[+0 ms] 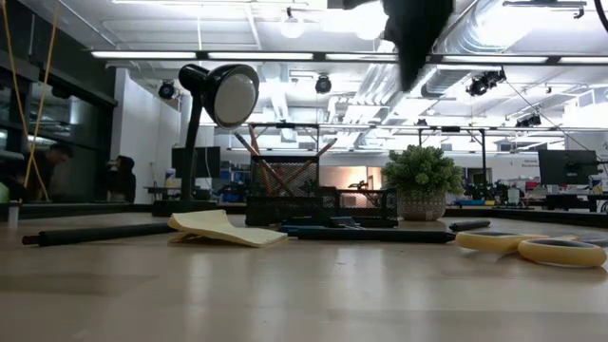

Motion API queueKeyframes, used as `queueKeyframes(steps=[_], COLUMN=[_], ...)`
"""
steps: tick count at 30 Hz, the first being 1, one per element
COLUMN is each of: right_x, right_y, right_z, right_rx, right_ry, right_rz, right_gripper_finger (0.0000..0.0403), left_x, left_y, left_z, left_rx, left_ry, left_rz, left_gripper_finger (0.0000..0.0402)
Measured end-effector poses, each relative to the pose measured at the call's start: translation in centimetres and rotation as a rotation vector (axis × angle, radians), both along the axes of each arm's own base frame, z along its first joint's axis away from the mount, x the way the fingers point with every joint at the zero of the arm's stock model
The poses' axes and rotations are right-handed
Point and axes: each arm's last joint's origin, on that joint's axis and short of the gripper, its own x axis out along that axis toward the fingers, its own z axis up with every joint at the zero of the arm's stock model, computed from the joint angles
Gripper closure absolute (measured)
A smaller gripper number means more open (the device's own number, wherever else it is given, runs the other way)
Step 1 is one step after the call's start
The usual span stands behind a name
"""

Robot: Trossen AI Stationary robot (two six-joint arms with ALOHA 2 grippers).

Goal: Pick and place office supplies into organizer
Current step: Put the top black pen into the black desk organizer

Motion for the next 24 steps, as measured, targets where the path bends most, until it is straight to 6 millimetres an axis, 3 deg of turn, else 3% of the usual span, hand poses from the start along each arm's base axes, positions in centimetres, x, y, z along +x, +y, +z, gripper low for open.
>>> queueKeyframes(steps=[8,14,19,24], right_x=[-2.7,-5.0,-6.9,-9.0], right_y=[-0.6,-1.9,-4.4,-7.4], right_z=[-5.1,-8.9,-9.2,-8.6], right_rx=[0.017,-0.050,-0.072,0.000], right_ry=[0.226,0.322,0.228,0.002], right_rz=[-0.325,-0.525,-0.740,-0.955], right_gripper_finger=[0.0325,0.0325,0.0325,0.0325], left_x=[1.6,1.7,1.7,2.2], left_y=[1.7,1.9,2.0,2.7], left_z=[0.0,0.0,0.0,0.0], left_rx=[0.025,0.033,0.034,0.050], left_ry=[0.056,0.077,0.078,0.069], left_rz=[-0.005,-0.024,-0.026,-0.001], left_gripper_finger=[0.0401,0.0401,0.0401,0.0401])
